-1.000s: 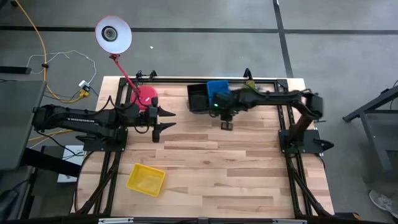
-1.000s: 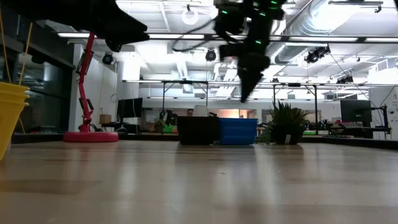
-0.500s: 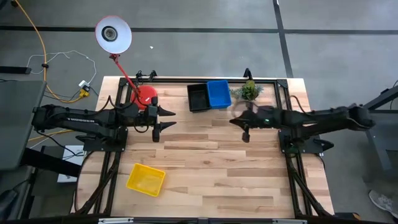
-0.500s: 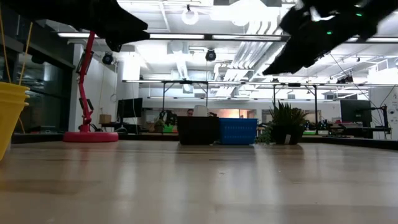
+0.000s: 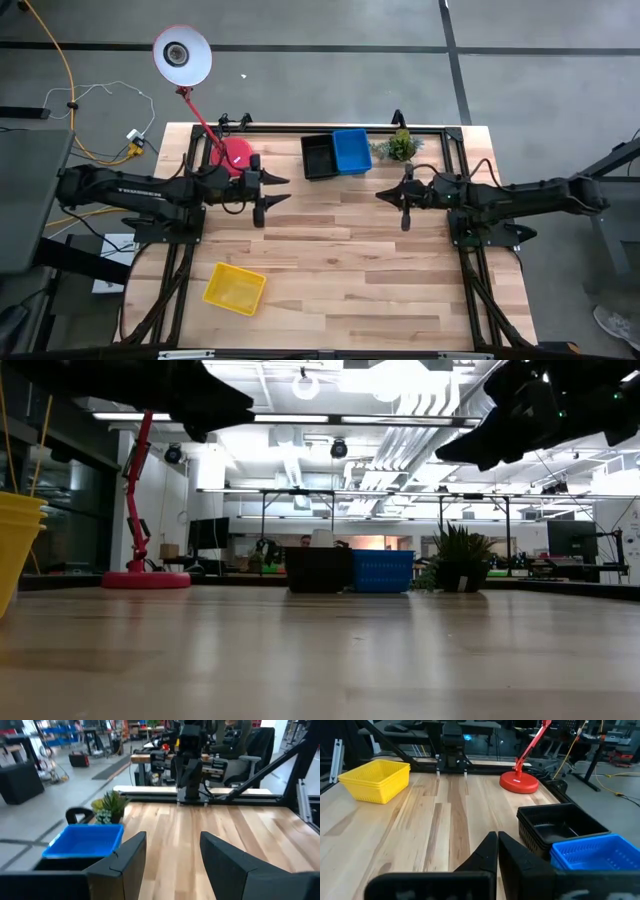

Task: Stack baskets by color
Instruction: Return to Home Position

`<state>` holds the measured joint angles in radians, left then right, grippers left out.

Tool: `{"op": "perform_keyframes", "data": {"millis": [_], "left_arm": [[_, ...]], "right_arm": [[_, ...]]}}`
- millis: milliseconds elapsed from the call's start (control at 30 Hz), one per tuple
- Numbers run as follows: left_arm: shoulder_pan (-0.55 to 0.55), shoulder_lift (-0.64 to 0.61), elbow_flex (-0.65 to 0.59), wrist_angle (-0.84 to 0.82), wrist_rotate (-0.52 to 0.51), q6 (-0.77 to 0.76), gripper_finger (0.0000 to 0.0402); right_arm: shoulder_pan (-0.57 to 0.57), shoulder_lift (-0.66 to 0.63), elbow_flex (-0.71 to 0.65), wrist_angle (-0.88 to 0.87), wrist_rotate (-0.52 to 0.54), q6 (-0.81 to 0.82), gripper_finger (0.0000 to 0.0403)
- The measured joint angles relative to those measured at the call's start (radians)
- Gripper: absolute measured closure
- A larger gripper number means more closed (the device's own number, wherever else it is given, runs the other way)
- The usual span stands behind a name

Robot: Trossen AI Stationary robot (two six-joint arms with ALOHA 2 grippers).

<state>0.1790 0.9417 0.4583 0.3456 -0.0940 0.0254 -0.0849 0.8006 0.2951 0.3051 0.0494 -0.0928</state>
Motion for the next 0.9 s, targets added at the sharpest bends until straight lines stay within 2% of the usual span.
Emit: {"op": "perform_keyframes", "data": {"millis": [133, 267, 433, 567, 633, 733, 900], "left_arm": [[0.032, 0.034, 0.000, 0.080, 0.000, 0.029, 0.0227], [0.090, 0.032, 0.000, 0.093, 0.003, -0.004, 0.0227], [0.143, -0.055, -0.001, -0.002, 0.028, -0.046, 0.0227], [0.124, -0.154, -0.001, -0.130, 0.046, -0.075, 0.0238], [0.097, -0.203, -0.015, -0.173, 0.046, -0.083, 0.0255], [0.055, -0.291, -0.082, -0.143, 0.043, -0.093, 0.0293], [0.016, -0.458, -0.239, -0.085, -0.045, -0.103, 0.0381]], "right_arm": [[0.000, -0.018, 0.000, -0.012, 0.000, 0.003, 0.0402], [0.000, -0.056, 0.000, -0.031, -0.001, 0.003, 0.0402], [0.000, -0.138, 0.000, -0.097, 0.002, 0.003, 0.0402], [0.000, -0.208, 0.000, -0.164, 0.002, 0.006, 0.0402], [0.000, -0.236, 0.000, -0.189, 0.002, 0.006, 0.0402], [0.000, -0.264, 0.000, -0.208, 0.002, 0.013, 0.0402], [0.000, -0.295, 0.000, -0.244, 0.003, 0.038, 0.0402]]}}
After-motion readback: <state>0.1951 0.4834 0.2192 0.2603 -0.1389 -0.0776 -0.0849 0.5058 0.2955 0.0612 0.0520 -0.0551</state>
